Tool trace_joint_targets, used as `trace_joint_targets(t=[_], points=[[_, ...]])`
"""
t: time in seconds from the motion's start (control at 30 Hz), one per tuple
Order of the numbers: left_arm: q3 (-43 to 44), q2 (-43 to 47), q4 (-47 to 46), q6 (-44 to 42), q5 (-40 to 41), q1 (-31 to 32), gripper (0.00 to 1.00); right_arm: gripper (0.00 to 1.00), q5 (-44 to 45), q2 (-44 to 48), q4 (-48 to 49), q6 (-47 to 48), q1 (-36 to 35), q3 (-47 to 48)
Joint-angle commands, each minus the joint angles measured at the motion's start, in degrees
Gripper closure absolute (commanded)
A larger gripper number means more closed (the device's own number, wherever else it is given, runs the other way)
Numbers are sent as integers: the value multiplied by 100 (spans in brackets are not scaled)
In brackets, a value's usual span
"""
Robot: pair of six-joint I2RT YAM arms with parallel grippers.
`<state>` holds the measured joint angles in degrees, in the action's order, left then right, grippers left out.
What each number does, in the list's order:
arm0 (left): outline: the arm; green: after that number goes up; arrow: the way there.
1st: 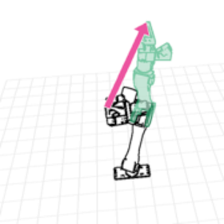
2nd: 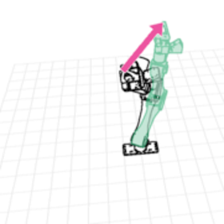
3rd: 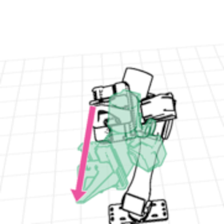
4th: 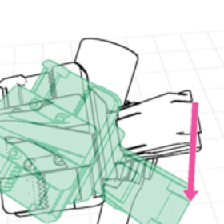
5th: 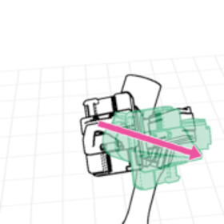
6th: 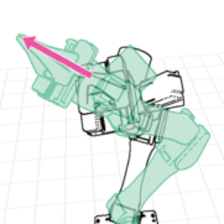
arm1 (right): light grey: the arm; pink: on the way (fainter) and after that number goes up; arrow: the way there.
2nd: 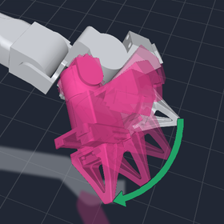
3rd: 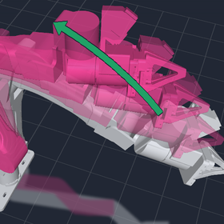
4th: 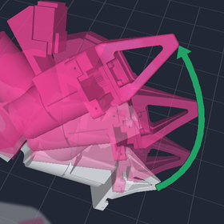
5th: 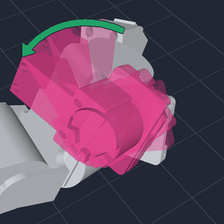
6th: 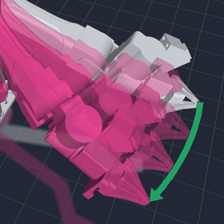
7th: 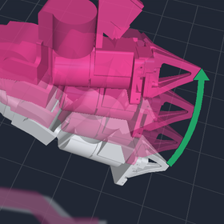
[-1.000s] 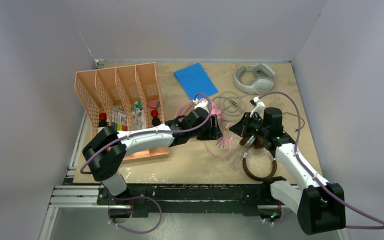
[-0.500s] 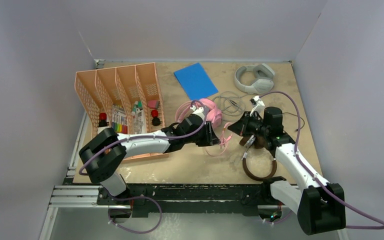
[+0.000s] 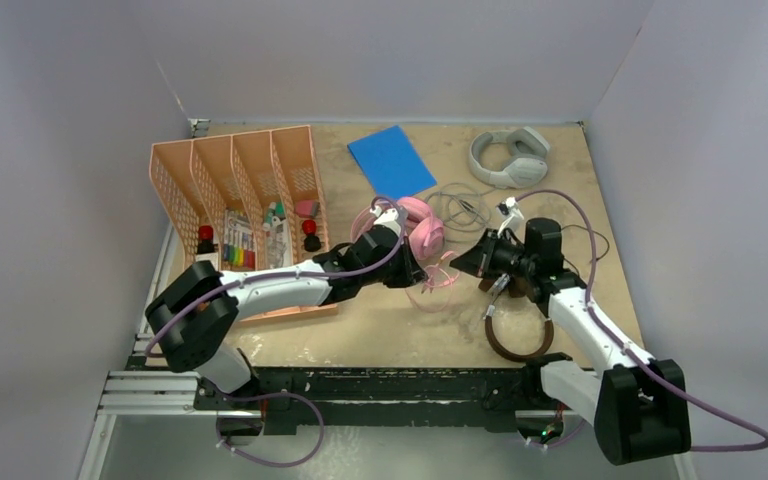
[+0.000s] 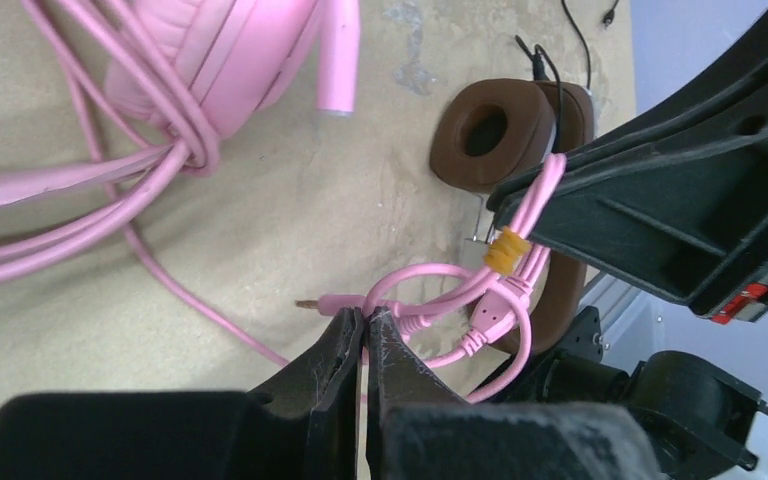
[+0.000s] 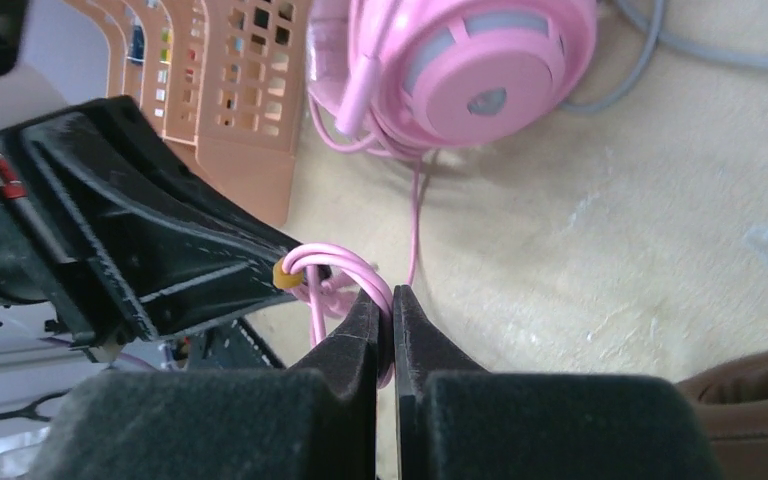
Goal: Wrap the headphones
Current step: Pick up the headphones from the center of the board.
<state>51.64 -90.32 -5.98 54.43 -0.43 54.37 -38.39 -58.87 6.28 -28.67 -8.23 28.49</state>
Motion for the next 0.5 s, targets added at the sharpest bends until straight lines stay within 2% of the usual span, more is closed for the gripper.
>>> trace_joint_targets(t=[0.0, 0.07, 0.2, 0.23, 0.33, 0.47], points=[[-165, 396, 123, -275, 437, -26, 100, 95, -113, -162, -229, -749, 5, -202], [-259, 475, 134, -283, 474, -25, 100, 88, 176, -240, -516, -837, 6, -221], [-316, 535, 224, -287, 441, -15, 100, 81, 1263, -293, -1333, -170, -23, 83], [-327, 519, 206, -289, 393, -19, 100, 72, 1392, -216, -1407, -39, -33, 107], [-332, 400, 176, -289, 298, -19, 100, 56, 1287, 83, -1157, 122, -43, -92], [-336, 249, 219, -310, 328, -23, 100, 42, 1540, 230, -1454, 522, -386, 222]])
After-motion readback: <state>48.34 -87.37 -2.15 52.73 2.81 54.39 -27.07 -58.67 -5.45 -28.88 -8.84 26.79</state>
